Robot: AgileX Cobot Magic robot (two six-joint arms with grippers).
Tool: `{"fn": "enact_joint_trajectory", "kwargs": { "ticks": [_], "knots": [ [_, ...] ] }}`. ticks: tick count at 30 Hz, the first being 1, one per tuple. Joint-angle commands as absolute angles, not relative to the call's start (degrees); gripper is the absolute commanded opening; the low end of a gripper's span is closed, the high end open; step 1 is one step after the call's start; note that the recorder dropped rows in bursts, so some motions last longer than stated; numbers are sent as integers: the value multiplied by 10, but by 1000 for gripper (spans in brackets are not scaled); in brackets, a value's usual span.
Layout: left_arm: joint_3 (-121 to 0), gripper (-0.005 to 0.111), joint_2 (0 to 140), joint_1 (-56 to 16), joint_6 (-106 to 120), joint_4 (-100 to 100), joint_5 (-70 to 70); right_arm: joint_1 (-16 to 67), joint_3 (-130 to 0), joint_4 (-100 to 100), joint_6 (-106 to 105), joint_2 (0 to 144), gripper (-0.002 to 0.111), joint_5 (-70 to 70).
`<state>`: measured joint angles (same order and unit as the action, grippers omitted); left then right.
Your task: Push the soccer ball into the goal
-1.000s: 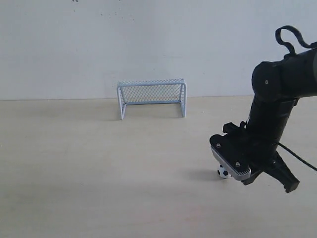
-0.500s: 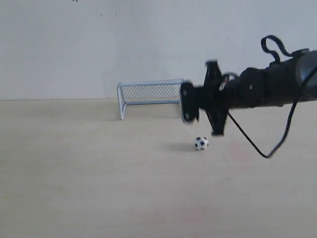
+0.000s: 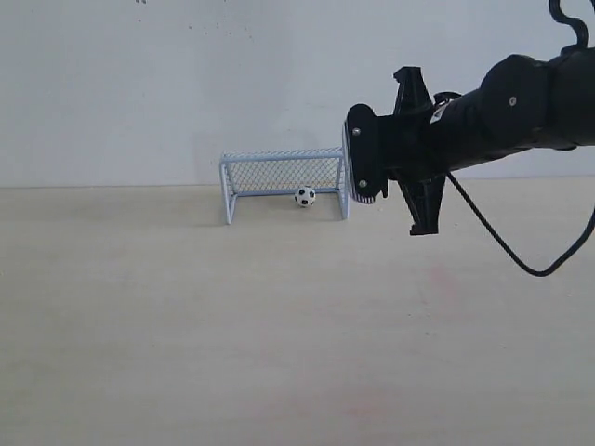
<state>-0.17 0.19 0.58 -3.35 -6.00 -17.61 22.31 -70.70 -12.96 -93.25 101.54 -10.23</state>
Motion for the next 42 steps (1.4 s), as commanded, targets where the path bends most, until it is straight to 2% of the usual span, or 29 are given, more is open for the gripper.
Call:
{"fn": "enact_joint_trajectory", "kwargs": {
  "ticks": [1, 7, 13, 20, 29, 42],
  "knots": [
    [0, 4, 0, 8, -32, -60, -176, 222, -706, -132, -916, 1011, 0, -142],
    [0, 4, 0, 8, -32, -60, -176, 222, -678, -109, -901, 998, 0, -217],
    [0, 4, 0, 8, -32, -60, -176, 222, -598, -104, -794, 883, 0, -295],
    [0, 4, 0, 8, -32, -60, -176, 222, -591, -193, -606, 794, 0, -431],
    [0, 4, 0, 8, -32, -60, -176, 222, -591, -234, -403, 791, 0, -453],
    [0, 4, 0, 8, -32, -60, -176, 222, -591, -234, -402, 791, 0, -452]
  ]
}}
